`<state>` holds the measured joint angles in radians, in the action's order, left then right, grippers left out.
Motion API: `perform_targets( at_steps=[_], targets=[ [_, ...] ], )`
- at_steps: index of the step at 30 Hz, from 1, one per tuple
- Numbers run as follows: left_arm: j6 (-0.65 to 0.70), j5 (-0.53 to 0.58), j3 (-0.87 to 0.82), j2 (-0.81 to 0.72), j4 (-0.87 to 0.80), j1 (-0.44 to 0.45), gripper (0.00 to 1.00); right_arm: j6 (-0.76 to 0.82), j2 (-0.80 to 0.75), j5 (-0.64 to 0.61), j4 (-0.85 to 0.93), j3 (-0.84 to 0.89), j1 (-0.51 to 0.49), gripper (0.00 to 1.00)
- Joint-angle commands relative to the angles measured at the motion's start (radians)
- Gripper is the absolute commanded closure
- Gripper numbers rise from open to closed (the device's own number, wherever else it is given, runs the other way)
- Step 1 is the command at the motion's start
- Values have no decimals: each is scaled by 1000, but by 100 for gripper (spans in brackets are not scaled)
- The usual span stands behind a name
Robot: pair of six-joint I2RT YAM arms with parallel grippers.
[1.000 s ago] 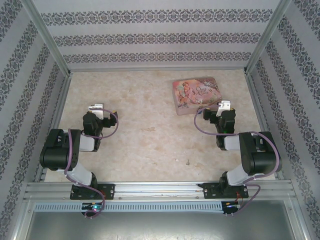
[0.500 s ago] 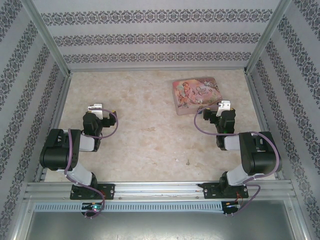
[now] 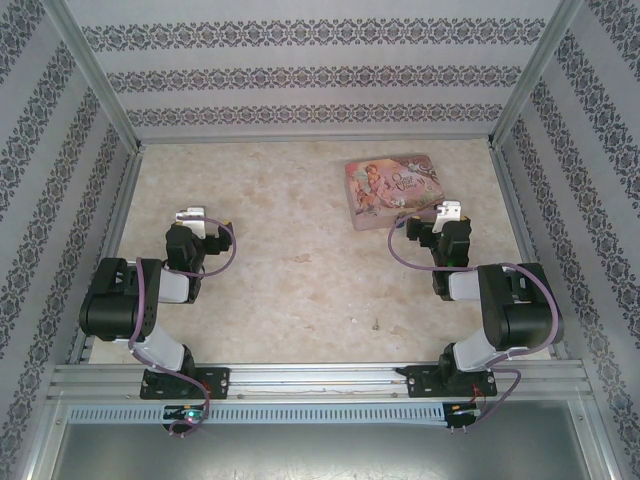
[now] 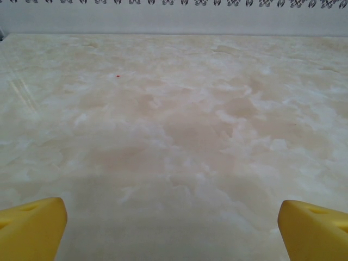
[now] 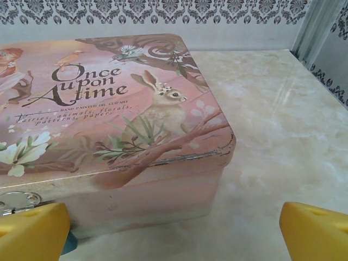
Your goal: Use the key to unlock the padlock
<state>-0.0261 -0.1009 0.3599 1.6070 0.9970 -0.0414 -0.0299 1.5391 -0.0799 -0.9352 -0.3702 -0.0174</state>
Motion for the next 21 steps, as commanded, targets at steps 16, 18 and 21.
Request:
perform_targets(
  at_steps=[16,18,21],
  targets=[
    [-247,-49,168,-469,-622,3,1,-151,-364,98,717,-187,32,2],
    [-358,-60,229,-474,-736,10,1,-209,-373,193,822,-246,64,1],
    [-435,-96,302,-446,-841,51,1,-267,-358,343,914,-326,109,2]
  ],
)
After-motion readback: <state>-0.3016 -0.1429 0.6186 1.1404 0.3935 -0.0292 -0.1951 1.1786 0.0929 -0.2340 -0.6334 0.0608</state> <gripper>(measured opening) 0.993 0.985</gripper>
